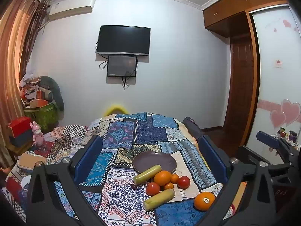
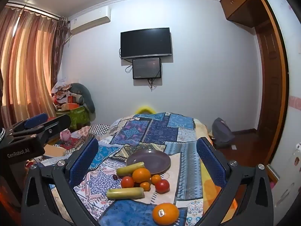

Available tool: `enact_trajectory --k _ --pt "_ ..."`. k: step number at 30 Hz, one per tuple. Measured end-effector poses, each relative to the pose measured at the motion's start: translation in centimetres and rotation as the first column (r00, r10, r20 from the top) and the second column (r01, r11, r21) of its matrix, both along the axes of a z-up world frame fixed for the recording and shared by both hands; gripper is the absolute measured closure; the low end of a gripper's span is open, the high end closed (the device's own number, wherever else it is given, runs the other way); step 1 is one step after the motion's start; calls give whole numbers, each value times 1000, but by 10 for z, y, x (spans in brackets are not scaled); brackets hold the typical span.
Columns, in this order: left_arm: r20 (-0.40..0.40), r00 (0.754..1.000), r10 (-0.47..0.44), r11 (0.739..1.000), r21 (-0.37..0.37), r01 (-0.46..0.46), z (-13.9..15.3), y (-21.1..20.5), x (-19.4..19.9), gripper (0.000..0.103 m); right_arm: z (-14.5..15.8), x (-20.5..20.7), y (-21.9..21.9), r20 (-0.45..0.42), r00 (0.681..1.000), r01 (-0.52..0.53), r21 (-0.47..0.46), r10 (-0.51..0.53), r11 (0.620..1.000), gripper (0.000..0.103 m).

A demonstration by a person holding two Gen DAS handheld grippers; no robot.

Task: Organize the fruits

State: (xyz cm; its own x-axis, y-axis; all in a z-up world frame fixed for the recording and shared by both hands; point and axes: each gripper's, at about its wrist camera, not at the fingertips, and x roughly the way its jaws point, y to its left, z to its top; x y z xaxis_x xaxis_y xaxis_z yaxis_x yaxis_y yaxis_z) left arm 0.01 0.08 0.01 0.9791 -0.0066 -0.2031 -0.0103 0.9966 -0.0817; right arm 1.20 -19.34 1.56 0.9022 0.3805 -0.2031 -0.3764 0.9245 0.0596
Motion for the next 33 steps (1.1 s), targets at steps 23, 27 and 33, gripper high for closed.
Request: enact_trajectory --k 23,27,33 --pt "5 1000 1 1000 31 -1 3 -6 -2 0 0 1 1 -2 1000 -1 -2 1 1000 0" --pt "6 1000 6 1000 30 -6 1 -4 -2 0 3 -2 2 3 1000 -1 -3 1 1000 0" --pt "3 1000 4 999 32 -4 0 -3 -1 0 3 -2 2 3 1000 -1 -2 1 1000 0"
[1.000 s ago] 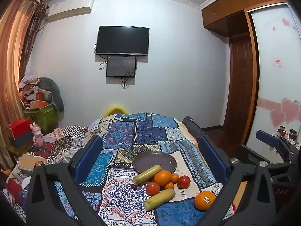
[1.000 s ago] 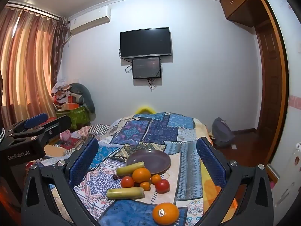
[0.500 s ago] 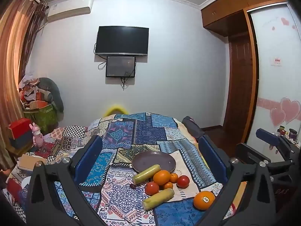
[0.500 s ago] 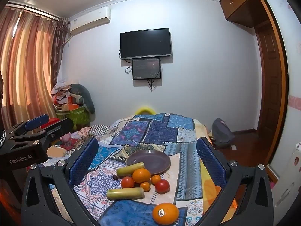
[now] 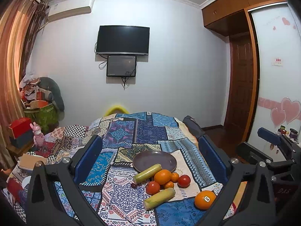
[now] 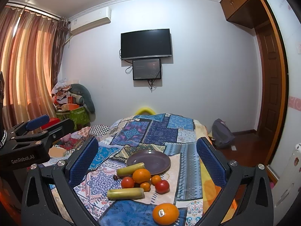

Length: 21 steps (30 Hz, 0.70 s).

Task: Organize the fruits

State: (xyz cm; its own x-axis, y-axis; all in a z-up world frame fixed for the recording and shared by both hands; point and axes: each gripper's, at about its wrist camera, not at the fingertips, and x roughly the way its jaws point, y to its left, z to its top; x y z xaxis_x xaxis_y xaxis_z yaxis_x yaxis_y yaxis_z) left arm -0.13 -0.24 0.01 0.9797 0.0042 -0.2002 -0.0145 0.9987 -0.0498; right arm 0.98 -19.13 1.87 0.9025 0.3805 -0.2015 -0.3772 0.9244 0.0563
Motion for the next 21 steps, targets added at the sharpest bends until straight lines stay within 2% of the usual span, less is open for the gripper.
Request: enact_trajectory --k 21 --pt "4 1000 6 1000 9 -6 -3 -1 -1 0 1 0 0 2 1000 2 2 -2 1000 0"
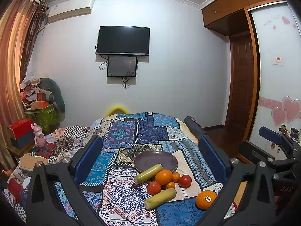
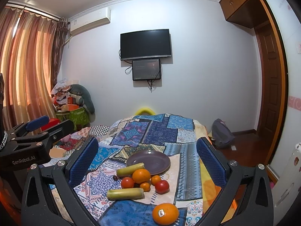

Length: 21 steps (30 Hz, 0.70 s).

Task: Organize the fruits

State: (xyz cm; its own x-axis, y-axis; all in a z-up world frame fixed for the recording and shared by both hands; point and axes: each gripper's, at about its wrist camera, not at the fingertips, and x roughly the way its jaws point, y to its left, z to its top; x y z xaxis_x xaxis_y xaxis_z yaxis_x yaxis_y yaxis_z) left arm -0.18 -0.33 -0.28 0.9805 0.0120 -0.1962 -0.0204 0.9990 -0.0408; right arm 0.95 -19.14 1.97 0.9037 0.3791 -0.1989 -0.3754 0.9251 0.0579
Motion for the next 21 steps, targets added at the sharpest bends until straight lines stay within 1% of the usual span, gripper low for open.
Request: enact_trajectory --k 21 --pt "-1 1000 0 1000 -2 0 1 -1 -1 0 1 0 -1 -1 1000 0 2 0 1000 0"
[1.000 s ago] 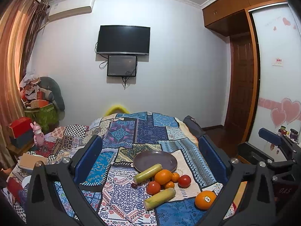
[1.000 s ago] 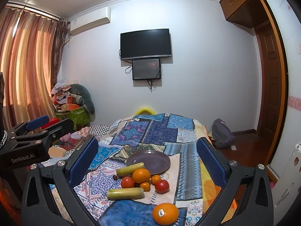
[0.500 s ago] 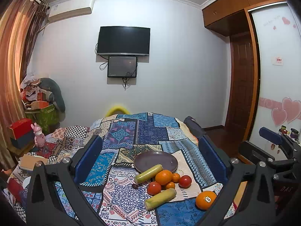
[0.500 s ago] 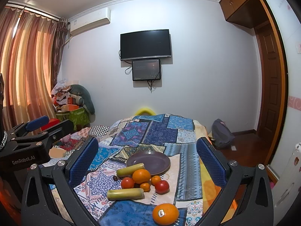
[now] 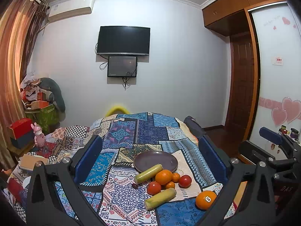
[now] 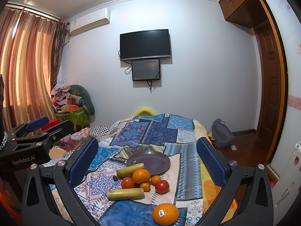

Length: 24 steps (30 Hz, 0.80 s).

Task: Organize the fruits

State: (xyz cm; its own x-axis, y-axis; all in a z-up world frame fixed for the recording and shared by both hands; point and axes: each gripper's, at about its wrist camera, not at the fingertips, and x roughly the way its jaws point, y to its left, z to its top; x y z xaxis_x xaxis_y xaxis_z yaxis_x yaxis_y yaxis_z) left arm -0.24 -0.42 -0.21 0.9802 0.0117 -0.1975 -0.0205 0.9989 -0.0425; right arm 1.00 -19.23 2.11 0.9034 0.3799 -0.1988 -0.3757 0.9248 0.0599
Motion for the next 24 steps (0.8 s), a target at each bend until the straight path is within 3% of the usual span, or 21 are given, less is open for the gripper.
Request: enact_trajectory --k 22,24 --pt "-19 999 -41 999 -7 41 -4 -1 4 0 -4 2 0 -15 1000 -3 -4 2 1000 0" --pt "-28 998 -55 998 -7 55 -6 -1 6 7 -7 4 0 -30 1000 -7 -8 7 1000 4"
